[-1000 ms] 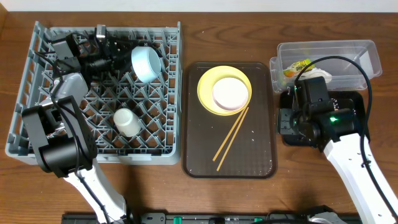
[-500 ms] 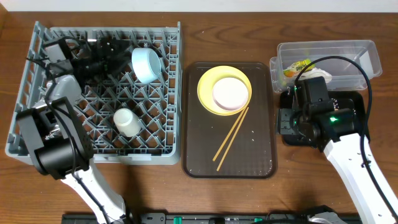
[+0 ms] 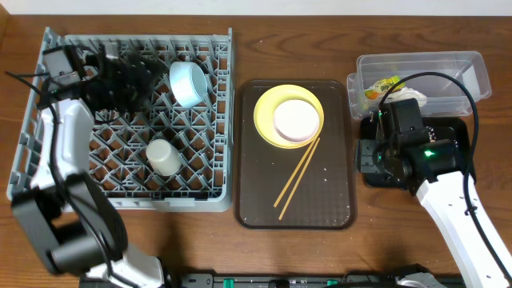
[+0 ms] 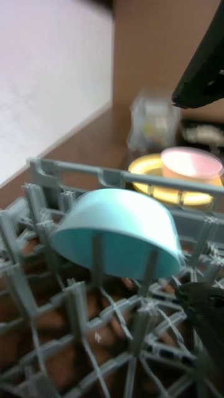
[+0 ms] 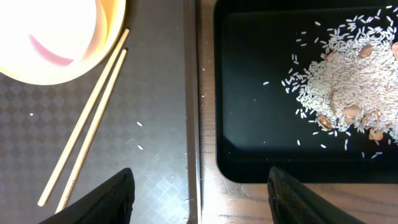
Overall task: Sort waste into correct bins and load items into the dishwasher rack
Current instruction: 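Move the left gripper to the white bowl on the yellow plate and grasp its rim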
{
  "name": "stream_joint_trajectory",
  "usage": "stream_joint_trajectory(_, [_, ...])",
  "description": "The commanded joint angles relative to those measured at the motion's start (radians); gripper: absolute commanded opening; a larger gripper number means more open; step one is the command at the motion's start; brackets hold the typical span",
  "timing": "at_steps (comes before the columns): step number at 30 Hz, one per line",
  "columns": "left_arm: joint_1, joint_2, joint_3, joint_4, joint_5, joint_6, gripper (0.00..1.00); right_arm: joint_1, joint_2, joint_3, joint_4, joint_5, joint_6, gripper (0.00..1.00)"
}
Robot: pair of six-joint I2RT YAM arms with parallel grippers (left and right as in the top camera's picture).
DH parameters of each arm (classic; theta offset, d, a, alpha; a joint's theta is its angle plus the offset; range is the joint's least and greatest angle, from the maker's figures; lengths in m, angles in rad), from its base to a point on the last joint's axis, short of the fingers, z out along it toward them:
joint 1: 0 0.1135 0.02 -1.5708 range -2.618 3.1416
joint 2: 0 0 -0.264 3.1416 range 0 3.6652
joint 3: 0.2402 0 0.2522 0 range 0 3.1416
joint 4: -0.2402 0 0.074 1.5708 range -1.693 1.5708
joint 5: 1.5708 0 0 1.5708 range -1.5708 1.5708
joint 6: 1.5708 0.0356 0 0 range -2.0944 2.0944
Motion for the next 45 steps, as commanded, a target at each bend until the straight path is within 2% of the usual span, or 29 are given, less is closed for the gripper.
stream_joint_trajectory(1, [-0.087, -0.118, 0.006, -0.071, -0.234, 0.179, 0.91, -0.01, -0.015, 0.007, -0.001, 0.01, 0.01, 0.68])
stream_joint_trajectory(8, [-0.369, -0.216, 0.005, -0.125, -0.484, 0.197, 0.91, -0.01, -0.015, 0.007, -0.01, 0.023, 0.038, 0.69])
stream_joint_trajectory(13, [-0.581, -0.178, 0.005, -0.117, -0.631, 0.228, 0.91, -0.011, -0.015, 0.007, -0.069, 0.118, 0.136, 0.69])
stream_joint_trajectory(18, [-0.732, -0.106, 0.005, -0.089, -0.69, 0.261, 0.91, -0.042, -0.015, 0.007, -0.16, 0.205, 0.263, 0.69])
stream_joint_trajectory(23, [-0.831, -0.013, 0.005, -0.028, -0.69, 0.267, 0.91, -0.097, -0.015, 0.007, -0.19, 0.204, 0.276, 0.7])
stream_joint_trajectory(30, [-0.941, 0.085, 0.005, 0.046, -0.691, 0.388, 0.9, -0.129, -0.015, 0.007, -0.203, 0.201, 0.278, 0.71])
stream_joint_trajectory(35, [-0.994, 0.138, 0.005, 0.068, -0.745, 0.421, 0.9, -0.129, -0.015, 0.007, -0.203, 0.2, 0.278, 0.72])
stream_joint_trajectory(41, [-1.028, 0.186, 0.005, 0.087, -0.746, 0.482, 0.86, -0.129, -0.015, 0.007, -0.203, 0.2, 0.278, 0.72])
stream_joint_trajectory(45, [-1.03, 0.212, 0.005, 0.114, -0.803, 0.488, 0.77, -0.129, -0.015, 0.007, -0.203, 0.2, 0.278, 0.72])
